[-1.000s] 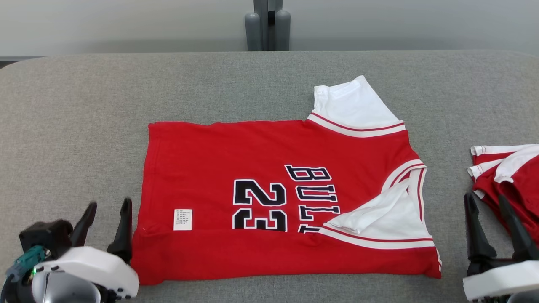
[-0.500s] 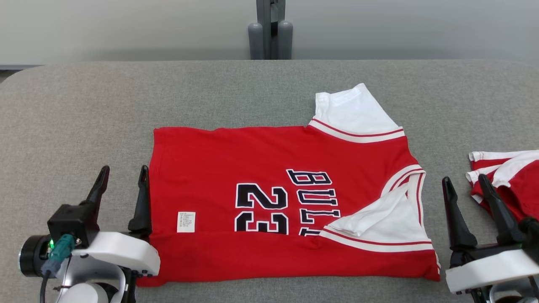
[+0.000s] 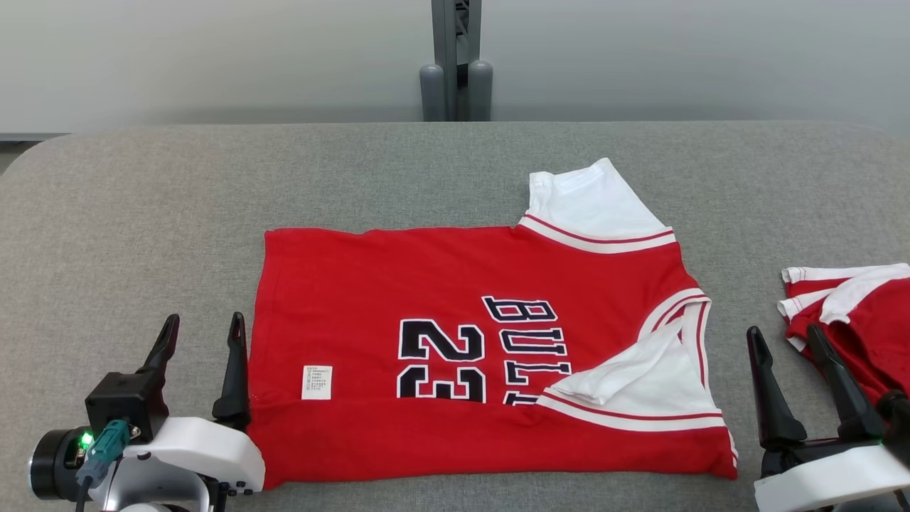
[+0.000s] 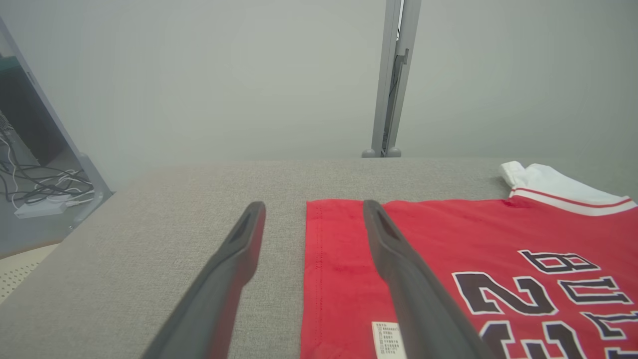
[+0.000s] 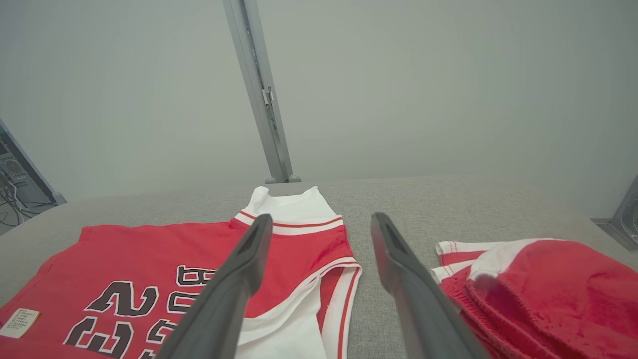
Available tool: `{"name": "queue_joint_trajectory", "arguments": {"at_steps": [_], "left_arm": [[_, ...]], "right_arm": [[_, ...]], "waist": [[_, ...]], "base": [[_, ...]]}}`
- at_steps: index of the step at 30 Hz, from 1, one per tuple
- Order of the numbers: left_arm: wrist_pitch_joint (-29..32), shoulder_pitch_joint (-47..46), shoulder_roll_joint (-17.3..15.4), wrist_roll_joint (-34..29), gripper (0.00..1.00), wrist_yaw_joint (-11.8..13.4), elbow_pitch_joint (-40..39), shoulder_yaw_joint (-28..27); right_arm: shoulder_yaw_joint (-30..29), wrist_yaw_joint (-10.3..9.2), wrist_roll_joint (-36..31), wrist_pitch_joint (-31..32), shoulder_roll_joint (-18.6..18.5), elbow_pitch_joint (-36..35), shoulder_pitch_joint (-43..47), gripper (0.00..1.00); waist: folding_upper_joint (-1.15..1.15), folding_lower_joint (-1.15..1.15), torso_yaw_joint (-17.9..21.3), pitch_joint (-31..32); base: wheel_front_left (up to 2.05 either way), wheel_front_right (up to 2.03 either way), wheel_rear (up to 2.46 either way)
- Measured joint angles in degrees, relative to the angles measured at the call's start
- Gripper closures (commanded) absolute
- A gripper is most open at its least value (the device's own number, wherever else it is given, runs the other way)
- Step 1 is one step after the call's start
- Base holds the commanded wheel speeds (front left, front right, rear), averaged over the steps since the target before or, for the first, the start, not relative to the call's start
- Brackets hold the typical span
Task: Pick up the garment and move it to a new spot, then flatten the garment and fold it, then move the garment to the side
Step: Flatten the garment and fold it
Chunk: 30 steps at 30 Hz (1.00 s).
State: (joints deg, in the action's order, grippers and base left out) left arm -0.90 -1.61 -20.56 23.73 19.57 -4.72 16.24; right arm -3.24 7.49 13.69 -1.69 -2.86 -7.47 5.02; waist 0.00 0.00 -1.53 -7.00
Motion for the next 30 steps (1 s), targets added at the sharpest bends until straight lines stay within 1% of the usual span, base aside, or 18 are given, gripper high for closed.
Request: {"name": "queue_joint_trajectory", "arguments": {"at_steps": [7,10,13,17,21,25,30], "left_arm": [[0.12,-0.05,-0.34,0.44,0.00,0.13,-0.19,-0.45],[0.42,-2.83,-1.33,0.36,0.00,-0.51,-0.82,-0.75],[2.09,-7.95,-2.86,0.35,0.00,-2.04,-0.58,-1.27],[5.72,-15.68,-4.27,2.72,0.00,-6.04,4.27,-1.44],[10.06,-22.32,-5.22,5.22,0.00,-11.36,12.68,0.03],[12.60,-27.02,-4.87,7.61,0.00,-15.43,21.14,1.15],[13.95,-31.58,-3.99,9.36,0.00,-19.17,30.17,1.91]], "right_arm": [[0.55,0.00,0.37,0.18,0.00,-0.07,-0.01,0.00],[0.66,0.01,0.62,0.20,0.00,-0.21,-0.10,0.00],[1.03,0.00,0.91,0.23,0.00,-0.46,-0.73,0.00],[2.26,0.00,0.99,0.05,0.01,-0.63,-2.26,0.00],[3.69,0.01,1.46,-0.82,0.02,-0.52,-3.93,0.00],[4.19,0.00,1.92,-1.91,0.01,0.26,-5.32,0.00],[4.86,0.00,2.40,-3.21,0.01,1.41,-7.17,0.00]], "waist": [[0.00,0.00,0.47,0.05],[0.00,0.00,0.58,-0.37],[0.00,0.00,0.86,-1.15],[0.00,0.00,1.70,-2.86],[0.00,0.00,3.07,-5.32],[0.00,0.00,4.62,-8.27],[0.00,0.00,6.41,-11.83]], "base": [[0.00,0.00,0.00],[0.00,0.00,0.00],[0.00,0.00,0.00],[0.00,0.00,0.00],[0.00,0.00,0.00],[0.00,0.00,0.00],[0.00,0.00,0.00]]}}
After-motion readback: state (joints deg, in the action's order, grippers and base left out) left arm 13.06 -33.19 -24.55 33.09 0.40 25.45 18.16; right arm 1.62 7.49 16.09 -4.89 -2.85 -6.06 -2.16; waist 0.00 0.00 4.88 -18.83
